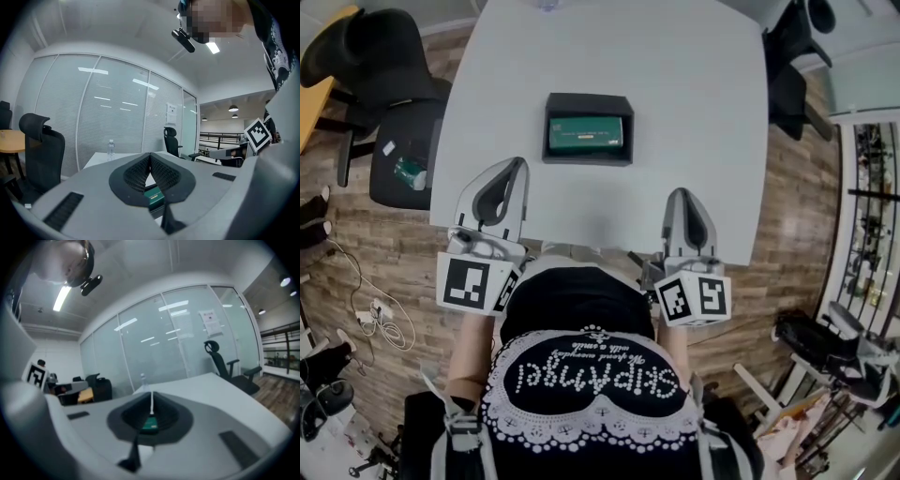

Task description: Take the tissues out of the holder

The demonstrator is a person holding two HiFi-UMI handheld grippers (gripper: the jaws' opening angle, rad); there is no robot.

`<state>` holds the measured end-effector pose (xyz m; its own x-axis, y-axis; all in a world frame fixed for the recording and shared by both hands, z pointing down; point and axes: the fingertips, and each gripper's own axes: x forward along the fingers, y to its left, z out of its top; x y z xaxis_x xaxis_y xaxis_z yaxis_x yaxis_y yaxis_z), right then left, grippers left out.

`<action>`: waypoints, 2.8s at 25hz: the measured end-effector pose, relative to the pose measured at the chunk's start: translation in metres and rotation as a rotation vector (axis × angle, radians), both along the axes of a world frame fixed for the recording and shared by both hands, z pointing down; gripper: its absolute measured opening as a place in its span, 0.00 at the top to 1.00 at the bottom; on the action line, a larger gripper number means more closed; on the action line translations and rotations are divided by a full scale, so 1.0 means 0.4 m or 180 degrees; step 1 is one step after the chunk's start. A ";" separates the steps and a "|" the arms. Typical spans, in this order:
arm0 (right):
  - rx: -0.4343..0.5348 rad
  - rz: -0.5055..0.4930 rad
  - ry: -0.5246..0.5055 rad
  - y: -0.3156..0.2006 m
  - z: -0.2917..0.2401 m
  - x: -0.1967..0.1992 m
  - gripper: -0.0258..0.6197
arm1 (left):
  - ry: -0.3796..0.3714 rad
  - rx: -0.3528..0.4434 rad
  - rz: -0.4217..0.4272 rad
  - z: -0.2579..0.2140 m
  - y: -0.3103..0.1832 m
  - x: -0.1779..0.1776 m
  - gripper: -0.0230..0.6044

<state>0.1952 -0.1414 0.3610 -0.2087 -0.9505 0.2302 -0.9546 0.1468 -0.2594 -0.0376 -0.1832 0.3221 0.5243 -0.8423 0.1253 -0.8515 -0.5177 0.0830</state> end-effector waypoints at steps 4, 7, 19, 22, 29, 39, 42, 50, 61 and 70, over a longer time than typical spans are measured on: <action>-0.0007 0.0019 -0.0010 -0.002 0.002 0.012 0.91 | -0.0253 0.0012 0.0036 0.002 -0.021 0.002 0.93; -0.0030 0.0036 -0.0014 -0.003 0.010 0.019 0.91 | -0.0404 -0.0011 0.0132 0.013 -0.054 0.006 0.93; -0.0128 0.0130 -0.0025 -0.012 0.028 0.035 0.91 | -0.1068 -0.0334 0.1260 0.132 -0.106 0.104 0.64; -0.0171 0.0155 -0.0026 -0.020 0.038 0.037 0.91 | -0.1249 -0.0503 0.1630 0.185 -0.116 0.128 0.57; -0.0306 0.0227 -0.0049 -0.035 0.065 0.044 0.91 | -0.1419 -0.0781 0.2190 0.285 -0.156 0.173 0.52; -0.0454 0.0333 -0.0068 -0.062 0.097 0.057 0.91 | -0.1911 -0.1233 0.2632 0.462 -0.179 0.195 0.48; -0.0511 0.0359 -0.0066 -0.059 0.106 0.060 0.91 | -0.1991 -0.1393 0.2703 0.509 -0.177 0.198 0.46; -0.0581 0.0404 -0.0073 -0.065 0.120 0.070 0.91 | -0.2304 -0.1572 0.2789 0.599 -0.181 0.198 0.44; -0.0638 0.0389 -0.0059 -0.089 0.128 0.075 0.91 | -0.2608 -0.1634 0.2846 0.648 -0.193 0.203 0.44; -0.0646 0.0370 -0.0065 -0.094 0.133 0.077 0.91 | -0.2713 -0.1716 0.2839 0.668 -0.193 0.206 0.44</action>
<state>0.2260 -0.1788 0.4143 -0.1072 -0.9030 0.4160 -0.9562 -0.0210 -0.2919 0.0449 -0.2605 0.5893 0.4569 0.0001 0.8895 -0.1316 -0.9890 0.0677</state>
